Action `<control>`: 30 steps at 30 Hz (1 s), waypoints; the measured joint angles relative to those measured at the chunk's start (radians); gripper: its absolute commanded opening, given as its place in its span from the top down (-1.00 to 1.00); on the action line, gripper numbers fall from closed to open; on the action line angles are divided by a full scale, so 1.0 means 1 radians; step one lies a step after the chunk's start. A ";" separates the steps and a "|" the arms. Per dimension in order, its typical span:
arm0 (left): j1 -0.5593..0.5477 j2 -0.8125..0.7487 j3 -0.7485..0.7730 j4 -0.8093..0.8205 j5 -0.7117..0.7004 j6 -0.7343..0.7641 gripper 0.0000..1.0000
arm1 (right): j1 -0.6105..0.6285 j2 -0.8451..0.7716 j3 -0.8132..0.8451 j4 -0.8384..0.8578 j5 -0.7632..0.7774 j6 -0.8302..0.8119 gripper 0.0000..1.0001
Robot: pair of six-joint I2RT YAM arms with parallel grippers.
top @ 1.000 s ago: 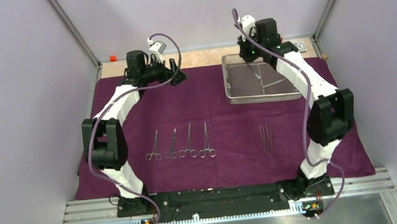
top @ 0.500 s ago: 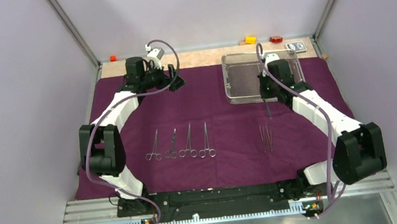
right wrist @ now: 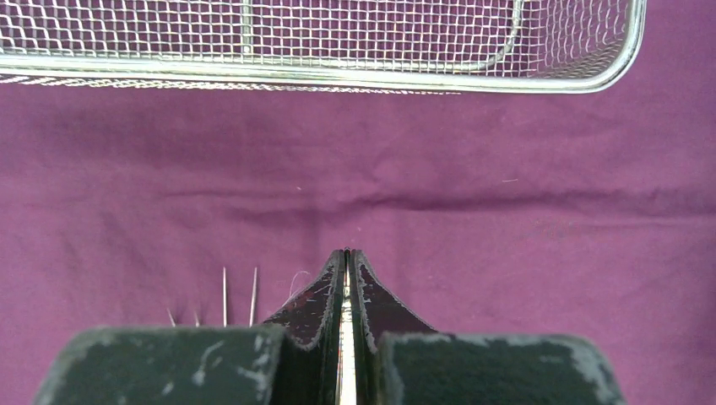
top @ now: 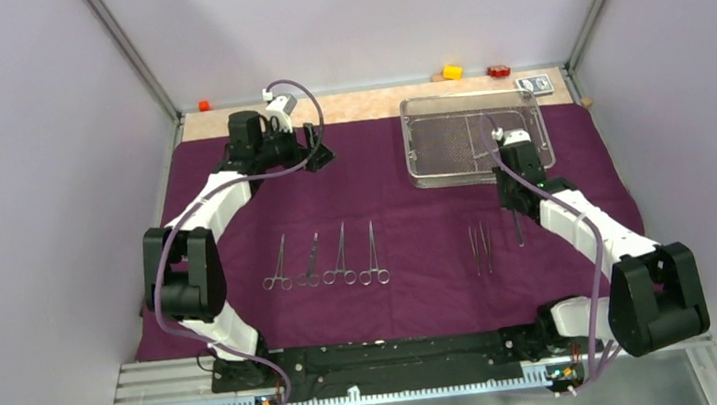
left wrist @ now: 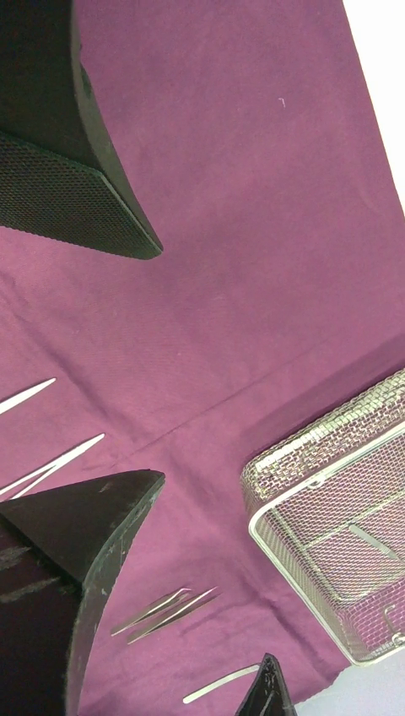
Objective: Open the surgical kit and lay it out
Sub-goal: Pick up the medical item from the container, then place the medical item in the surgical kit.
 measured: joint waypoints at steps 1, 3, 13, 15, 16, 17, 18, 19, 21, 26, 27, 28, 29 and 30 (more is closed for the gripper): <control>0.000 -0.001 -0.001 0.003 0.000 0.000 -0.98 | -0.002 0.000 -0.005 0.001 0.010 -0.005 1.00; 0.000 -0.004 -0.005 0.010 0.000 -0.001 -0.98 | -0.005 0.000 -0.020 0.007 0.019 -0.014 1.00; 0.000 -0.008 -0.014 0.026 0.001 -0.022 -0.98 | -0.024 0.044 -0.066 0.018 0.029 -0.019 1.00; 0.000 -0.008 -0.015 0.026 0.002 -0.021 -0.98 | -0.025 0.063 -0.066 0.019 0.028 -0.018 1.00; 0.000 -0.008 -0.016 0.027 0.001 -0.022 -0.98 | -0.025 0.073 -0.066 0.019 0.028 -0.018 1.00; 0.000 -0.008 -0.016 0.027 0.002 -0.022 -0.98 | -0.026 0.084 -0.066 0.020 0.029 -0.018 1.00; 0.000 -0.008 -0.017 0.027 0.002 -0.022 -0.98 | -0.029 0.098 -0.066 0.021 0.029 -0.018 1.00; 0.000 -0.008 -0.018 0.027 0.003 -0.022 -0.98 | -0.031 0.109 -0.066 0.021 0.031 -0.018 1.00; 0.000 -0.008 -0.019 0.027 0.005 -0.022 -0.98 | -0.037 0.138 -0.065 0.020 0.034 -0.018 1.00; 0.000 -0.008 -0.019 0.027 0.008 -0.022 -0.98 | -0.045 0.182 -0.062 0.015 0.039 -0.015 1.00; 0.000 -0.008 -0.019 0.026 0.008 -0.022 -0.98 | -0.045 0.188 -0.055 0.012 0.040 -0.011 1.00; 0.000 -0.008 -0.019 0.026 0.008 -0.022 -0.98 | -0.045 0.195 -0.049 0.010 0.042 -0.010 1.00; 0.000 -0.008 -0.019 0.026 0.008 -0.022 -0.98 | -0.045 0.202 -0.043 0.008 0.043 -0.010 1.00; 0.000 -0.008 -0.019 0.026 0.009 -0.022 -0.98 | -0.045 0.206 -0.039 0.008 0.045 -0.009 1.00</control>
